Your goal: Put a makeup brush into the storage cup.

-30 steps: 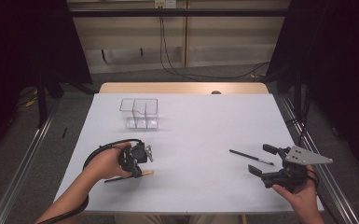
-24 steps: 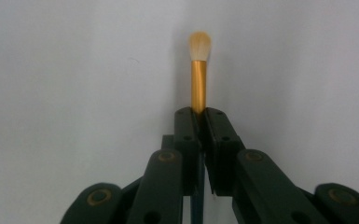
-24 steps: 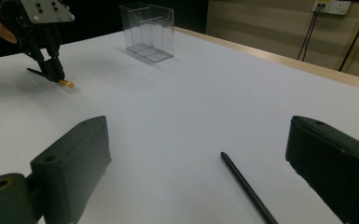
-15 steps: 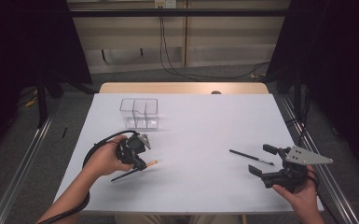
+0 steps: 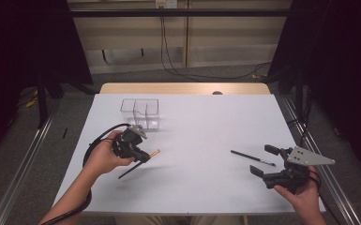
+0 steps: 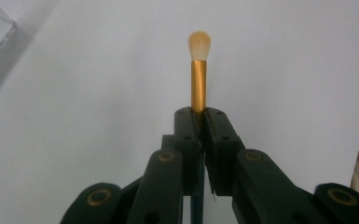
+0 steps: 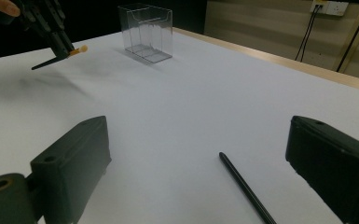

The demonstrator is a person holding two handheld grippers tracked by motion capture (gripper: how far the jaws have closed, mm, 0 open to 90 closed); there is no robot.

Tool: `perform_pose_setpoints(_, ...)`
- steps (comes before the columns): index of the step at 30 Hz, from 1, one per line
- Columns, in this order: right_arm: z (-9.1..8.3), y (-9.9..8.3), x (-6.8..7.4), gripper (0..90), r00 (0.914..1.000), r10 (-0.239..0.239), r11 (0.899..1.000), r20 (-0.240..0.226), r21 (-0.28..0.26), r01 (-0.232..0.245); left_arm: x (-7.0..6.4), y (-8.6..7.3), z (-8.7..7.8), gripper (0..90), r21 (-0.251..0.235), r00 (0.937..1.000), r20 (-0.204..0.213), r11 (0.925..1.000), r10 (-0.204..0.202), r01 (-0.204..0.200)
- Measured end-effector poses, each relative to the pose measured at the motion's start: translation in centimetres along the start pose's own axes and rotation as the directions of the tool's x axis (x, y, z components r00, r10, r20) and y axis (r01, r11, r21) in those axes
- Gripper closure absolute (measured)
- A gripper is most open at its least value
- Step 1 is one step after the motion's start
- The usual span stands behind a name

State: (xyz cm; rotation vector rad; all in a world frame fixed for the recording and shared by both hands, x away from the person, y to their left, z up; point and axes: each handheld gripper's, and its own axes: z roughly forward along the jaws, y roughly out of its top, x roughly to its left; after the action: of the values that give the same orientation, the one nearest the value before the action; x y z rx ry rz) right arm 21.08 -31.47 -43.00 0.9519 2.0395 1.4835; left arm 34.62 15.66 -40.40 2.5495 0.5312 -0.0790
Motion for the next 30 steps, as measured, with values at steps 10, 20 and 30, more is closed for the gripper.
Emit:
perform_pose_setpoints(10, 0.0, 0.0, -0.1, 5.9, 1.0000, 0.002, 1.000, -0.003, -0.001, -0.002, 0.3, 0.0, -0.6, 84.3, -0.141, 0.9980, -0.002, 0.9880, -0.064, 0.063)
perform_pose_setpoints(20, -0.1, 0.0, -0.1, 5.9, 1.0000, 0.004, 1.000, 0.002, -0.005, -0.004, 0.5, -0.3, -1.3, 84.3, -0.297, 0.9937, -0.004, 0.9490, -0.112, 0.105)
perform_pose_setpoints(30, 0.0, 0.0, 0.0, 5.9, 1.0000, 0.005, 1.000, -0.001, -0.002, -0.005, 0.7, -0.5, -1.6, 84.4, -0.413, 0.9892, -0.013, 0.9019, -0.146, 0.128)
